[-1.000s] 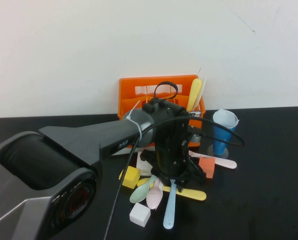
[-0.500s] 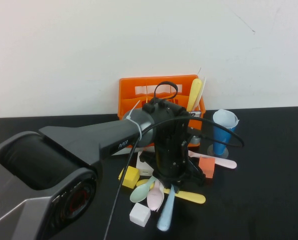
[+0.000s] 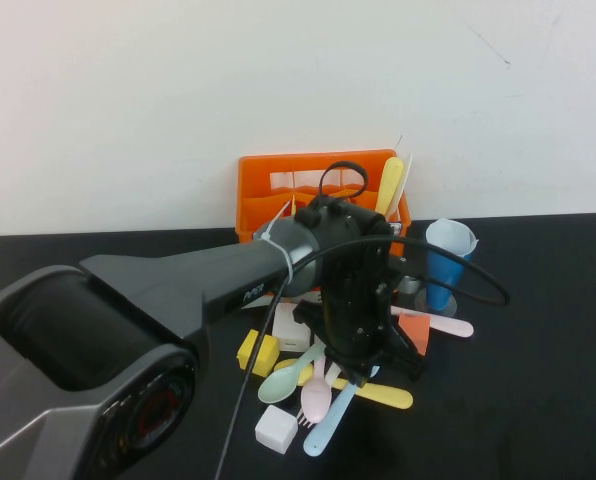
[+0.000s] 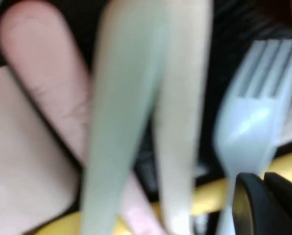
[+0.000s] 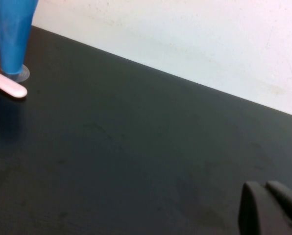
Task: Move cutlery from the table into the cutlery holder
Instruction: Pick up the fork
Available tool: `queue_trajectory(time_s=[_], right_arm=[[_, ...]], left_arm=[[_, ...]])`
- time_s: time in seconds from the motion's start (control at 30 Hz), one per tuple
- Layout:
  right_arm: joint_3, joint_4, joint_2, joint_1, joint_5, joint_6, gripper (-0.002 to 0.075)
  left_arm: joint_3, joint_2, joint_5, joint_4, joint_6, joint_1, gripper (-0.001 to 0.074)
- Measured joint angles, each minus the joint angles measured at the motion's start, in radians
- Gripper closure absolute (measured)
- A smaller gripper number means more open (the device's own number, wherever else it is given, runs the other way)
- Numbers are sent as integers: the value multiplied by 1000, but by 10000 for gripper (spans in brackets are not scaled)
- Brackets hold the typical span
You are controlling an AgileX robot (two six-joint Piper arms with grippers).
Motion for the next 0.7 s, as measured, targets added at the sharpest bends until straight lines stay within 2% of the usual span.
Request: queue_trajectory(time_s=[0.17, 0.27, 0.47, 0.5, 0.6, 0.7], right_arm=[[0, 0, 0, 0, 0, 0, 729], [0, 0, 0, 0, 0, 0, 729], [0, 0, 0, 0, 0, 0, 729], [0, 0, 0, 0, 0, 0, 729], [0, 0, 0, 0, 0, 0, 729], [0, 0, 0, 0, 0, 0, 729]], left_arm=[[0, -22, 47, 0, 28, -15, 731], [2, -22, 80, 2, 69, -21, 672], [31, -22, 93, 46, 85, -28, 305], [32, -22, 91, 54, 80, -28, 273], [34, -22, 76, 67, 68, -28, 252], [34, -22, 56, 69, 66, -28, 281]])
